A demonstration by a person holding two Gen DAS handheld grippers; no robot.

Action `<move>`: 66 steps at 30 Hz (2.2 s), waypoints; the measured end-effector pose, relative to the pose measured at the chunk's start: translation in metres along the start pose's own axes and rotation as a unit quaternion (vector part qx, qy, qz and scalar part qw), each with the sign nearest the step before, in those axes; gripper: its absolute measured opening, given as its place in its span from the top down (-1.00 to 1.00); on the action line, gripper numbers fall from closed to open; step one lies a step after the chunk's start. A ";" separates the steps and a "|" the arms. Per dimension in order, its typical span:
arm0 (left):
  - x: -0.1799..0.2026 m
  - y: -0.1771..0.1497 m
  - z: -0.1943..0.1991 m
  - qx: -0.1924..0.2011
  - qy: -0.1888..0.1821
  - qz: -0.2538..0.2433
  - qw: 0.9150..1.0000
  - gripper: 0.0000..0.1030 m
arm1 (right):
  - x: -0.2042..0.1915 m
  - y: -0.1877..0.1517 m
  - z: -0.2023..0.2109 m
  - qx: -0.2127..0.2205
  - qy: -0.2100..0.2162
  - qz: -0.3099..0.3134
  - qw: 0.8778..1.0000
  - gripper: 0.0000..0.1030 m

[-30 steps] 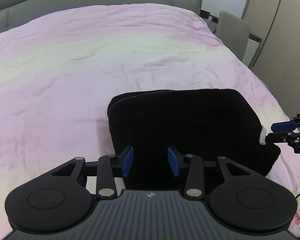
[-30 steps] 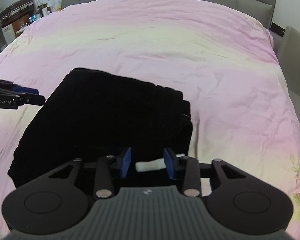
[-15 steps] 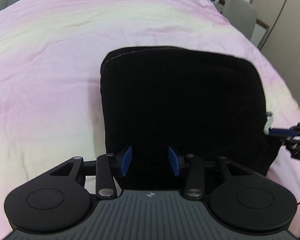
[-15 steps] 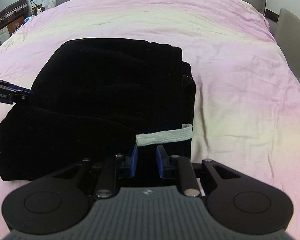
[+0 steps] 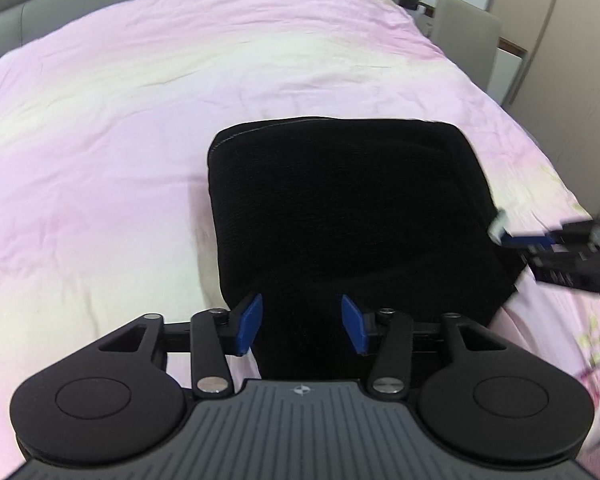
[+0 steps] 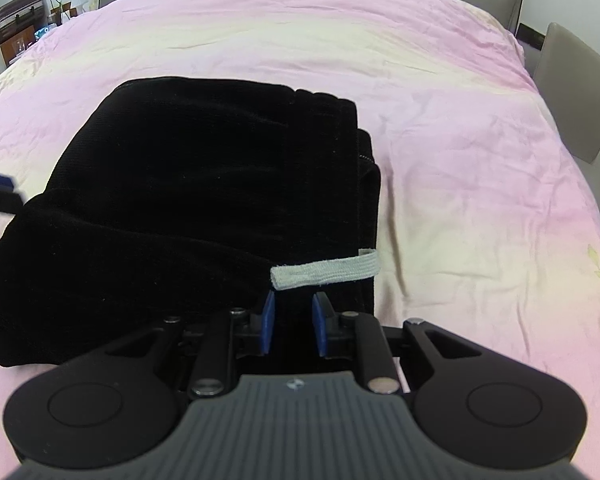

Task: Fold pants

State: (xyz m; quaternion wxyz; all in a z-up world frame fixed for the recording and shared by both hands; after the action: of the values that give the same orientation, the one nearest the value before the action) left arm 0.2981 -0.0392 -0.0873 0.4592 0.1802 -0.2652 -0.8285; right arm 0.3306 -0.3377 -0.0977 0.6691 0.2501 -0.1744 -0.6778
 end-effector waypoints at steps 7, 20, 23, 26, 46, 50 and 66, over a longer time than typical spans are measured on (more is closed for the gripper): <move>0.041 -0.051 0.013 -0.032 0.022 -0.069 0.997 -0.43 | 0.001 -0.013 0.043 0.052 0.026 -0.022 0.998 0.41; 0.028 -0.089 -0.028 -0.053 0.014 0.061 0.997 0.41 | 0.016 -0.045 0.020 0.062 0.015 -0.056 0.996 0.38; 0.024 -0.097 -0.031 -0.054 0.019 0.054 0.997 0.53 | 0.027 -0.052 0.004 0.039 -0.008 -0.076 0.996 0.43; 0.026 -0.100 -0.032 -0.059 0.029 0.014 0.998 0.54 | 0.048 -0.061 -0.015 0.022 0.001 -0.131 0.991 0.43; 0.042 -0.096 0.013 -0.099 0.054 -0.063 0.992 0.51 | 0.036 -0.069 0.022 0.016 0.009 -0.095 0.995 0.39; 0.044 -0.078 0.036 -0.069 0.059 -0.078 0.993 0.30 | 0.031 -0.060 0.045 0.023 0.020 -0.086 0.996 0.11; -0.053 0.012 0.007 0.039 -0.038 0.153 0.987 -0.36 | 0.057 0.012 0.048 -0.001 0.065 -0.169 0.983 -0.61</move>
State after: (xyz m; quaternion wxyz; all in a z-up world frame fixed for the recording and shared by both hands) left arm 0.3293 0.0031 -0.0720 0.5627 0.1233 -0.3388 -0.7439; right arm 0.3138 -0.4001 -0.0581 0.5548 0.3189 -0.0847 -0.7637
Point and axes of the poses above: each gripper's, at about its wrist camera, not at the fingertips, and z roughly against the way its jaws point, x to its right, y to its top, the point moved 5 cm from there along -z, roughly the way its jaws point, and after that the axes turned 15 degrees about -z, right-handed, at the moved point
